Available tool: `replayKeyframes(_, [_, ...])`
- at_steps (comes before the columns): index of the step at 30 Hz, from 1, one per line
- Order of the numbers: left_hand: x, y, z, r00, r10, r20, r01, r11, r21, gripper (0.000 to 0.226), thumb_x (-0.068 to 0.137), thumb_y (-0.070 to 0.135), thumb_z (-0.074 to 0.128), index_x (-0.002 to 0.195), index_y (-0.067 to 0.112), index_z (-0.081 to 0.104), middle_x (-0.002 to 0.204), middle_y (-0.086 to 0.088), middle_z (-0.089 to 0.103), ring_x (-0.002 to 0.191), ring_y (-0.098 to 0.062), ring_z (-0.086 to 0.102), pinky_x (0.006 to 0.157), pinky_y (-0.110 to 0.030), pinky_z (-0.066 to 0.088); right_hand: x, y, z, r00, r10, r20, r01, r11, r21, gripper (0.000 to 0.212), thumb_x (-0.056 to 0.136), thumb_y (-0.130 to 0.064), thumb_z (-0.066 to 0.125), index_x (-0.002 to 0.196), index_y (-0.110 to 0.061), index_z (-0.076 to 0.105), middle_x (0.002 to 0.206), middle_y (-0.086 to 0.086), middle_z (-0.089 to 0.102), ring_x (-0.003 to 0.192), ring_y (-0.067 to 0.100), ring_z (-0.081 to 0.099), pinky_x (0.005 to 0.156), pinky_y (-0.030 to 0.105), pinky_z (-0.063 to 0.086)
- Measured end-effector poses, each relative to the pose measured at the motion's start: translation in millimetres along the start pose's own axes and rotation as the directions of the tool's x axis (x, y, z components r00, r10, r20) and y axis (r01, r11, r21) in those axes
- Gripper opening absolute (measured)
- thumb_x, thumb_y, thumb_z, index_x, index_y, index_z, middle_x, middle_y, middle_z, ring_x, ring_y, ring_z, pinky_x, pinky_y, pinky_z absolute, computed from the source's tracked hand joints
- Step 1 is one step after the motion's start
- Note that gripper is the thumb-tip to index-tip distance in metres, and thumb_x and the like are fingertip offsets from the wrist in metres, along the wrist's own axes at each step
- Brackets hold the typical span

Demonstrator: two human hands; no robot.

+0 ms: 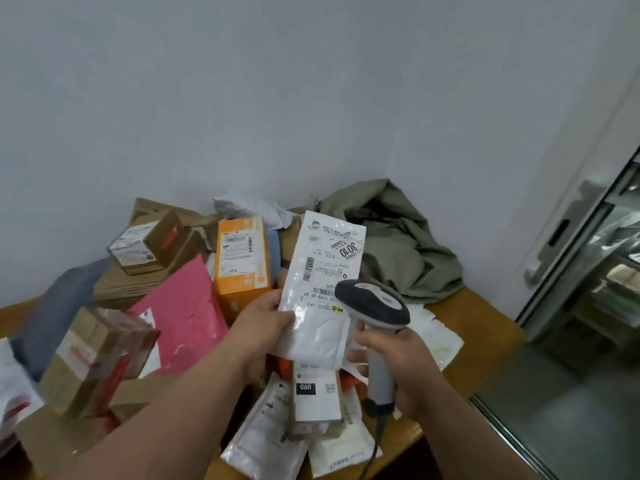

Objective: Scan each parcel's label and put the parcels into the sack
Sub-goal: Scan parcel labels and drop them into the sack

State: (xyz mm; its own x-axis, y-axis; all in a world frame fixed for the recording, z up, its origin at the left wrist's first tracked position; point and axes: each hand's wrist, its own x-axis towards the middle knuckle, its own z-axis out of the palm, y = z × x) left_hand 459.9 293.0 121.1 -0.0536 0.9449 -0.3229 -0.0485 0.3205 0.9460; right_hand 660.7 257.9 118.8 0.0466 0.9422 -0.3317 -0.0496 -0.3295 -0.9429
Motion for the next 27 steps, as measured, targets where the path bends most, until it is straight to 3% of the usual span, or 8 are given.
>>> replayKeyframes(6, [85.2, 23.3, 83.4, 1.0, -0.005, 0.029, 0.002, 0.997, 0.083, 0.044, 0.092, -0.004, 0.059, 0.129, 0.02, 0.053, 0.117, -0.01, 0.07, 0.1, -0.032, 0.07, 0.087, -0.051, 0.058, 76.8, -20.5, -64.9, 0.998, 0.042, -0.038, -0.039, 0.996, 0.082, 0.021, 0.086, -0.006, 0.075, 0.106, -0.007, 0.069, 0.089, 0.012, 0.074, 0.077, 0.027, 0.073, 0.063, 0.035, 0.053])
replayKeyframes(8, [121.9, 31.5, 116.2, 0.998, 0.058, -0.033, -0.051, 0.981, 0.188, 0.045, 0.092, 0.001, 0.062, 0.13, 0.019, 0.046, 0.118, -0.007, 0.064, 0.093, -0.021, 0.065, 0.075, -0.033, 0.059, 112.5, -31.2, -91.6, 0.999, 0.035, -0.029, -0.031, 0.994, 0.102, 0.021, 0.086, -0.006, 0.075, 0.106, -0.007, 0.069, 0.088, 0.01, 0.073, 0.072, 0.024, 0.073, 0.059, 0.033, 0.053])
replayKeyframes(10, [154.7, 42.0, 149.3, 0.99, 0.092, -0.11, -0.059, 0.96, 0.273, 0.037, 0.092, 0.005, 0.061, 0.117, 0.027, 0.044, 0.099, 0.001, 0.054, 0.078, -0.011, 0.054, 0.055, -0.018, 0.049, 151.8, -44.2, -119.5, 1.0, 0.021, 0.005, -0.022, 0.995, 0.102, 0.018, 0.087, -0.005, 0.074, 0.104, -0.006, 0.069, 0.086, 0.011, 0.071, 0.067, 0.021, 0.071, 0.058, 0.033, 0.053])
replayKeyframes(15, [236.9, 59.7, 221.5, 0.998, 0.003, -0.063, 0.019, 0.938, 0.345, 0.026, 0.096, 0.002, 0.045, 0.089, 0.022, 0.06, 0.084, 0.0, 0.055, 0.066, -0.013, 0.047, 0.049, -0.021, 0.037, 255.3, -76.3, -172.2, 0.991, 0.125, 0.048, -0.127, 0.991, 0.046, 0.006, 0.094, -0.007, 0.068, 0.088, -0.005, 0.069, 0.071, 0.01, 0.068, 0.066, 0.024, 0.066, 0.063, 0.035, 0.055])
replayKeyframes(19, [291.6, 74.9, 247.4, 0.997, -0.012, -0.081, 0.044, 0.917, 0.397, 0.022, 0.1, 0.01, 0.049, 0.1, 0.022, 0.067, 0.093, 0.006, 0.057, 0.074, -0.007, 0.048, 0.052, -0.016, 0.035, 332.4, -92.8, -189.3, 0.986, 0.141, 0.09, -0.14, 0.99, -0.015, 0.008, 0.09, -0.014, 0.073, 0.091, -0.007, 0.069, 0.07, 0.011, 0.069, 0.067, 0.026, 0.064, 0.07, 0.039, 0.054])
replayKeyframes(22, [326.5, 85.4, 249.7, 0.995, -0.003, -0.103, 0.049, 0.893, 0.447, 0.027, 0.101, 0.013, 0.052, 0.122, 0.023, 0.066, 0.12, 0.001, 0.058, 0.089, -0.008, 0.053, 0.068, -0.019, 0.043, 377.0, -99.6, -188.3, 0.986, 0.114, 0.125, -0.118, 0.993, 0.022, 0.022, 0.085, -0.015, 0.077, 0.105, -0.01, 0.071, 0.072, 0.005, 0.075, 0.063, 0.019, 0.07, 0.064, 0.034, 0.055])
replayKeyframes(24, [344.8, 88.4, 245.5, 0.992, 0.025, -0.121, 0.048, 0.826, 0.562, 0.045, 0.1, 0.022, 0.057, 0.144, 0.027, 0.05, 0.153, -0.006, 0.04, 0.118, -0.02, 0.051, 0.093, -0.029, 0.043, 399.8, -103.1, -181.2, 0.975, 0.111, 0.19, -0.126, 0.989, 0.071, 0.03, 0.084, -0.015, 0.078, 0.113, -0.014, 0.069, 0.092, 0.004, 0.079, 0.08, 0.021, 0.076, 0.073, 0.036, 0.06])
replayKeyframes(27, [354.1, 84.6, 237.9, 0.985, 0.081, -0.151, 0.063, 0.647, 0.76, 0.067, 0.098, 0.035, 0.059, 0.156, 0.037, 0.025, 0.167, -0.003, 0.002, 0.151, -0.036, 0.011, 0.119, -0.046, 0.021, 422.5, -100.1, -171.4, 0.962, 0.137, 0.236, -0.171, 0.977, 0.13, 0.043, 0.086, -0.016, 0.077, 0.127, -0.013, 0.063, 0.116, 0.009, 0.072, 0.102, 0.031, 0.073, 0.092, 0.043, 0.058])
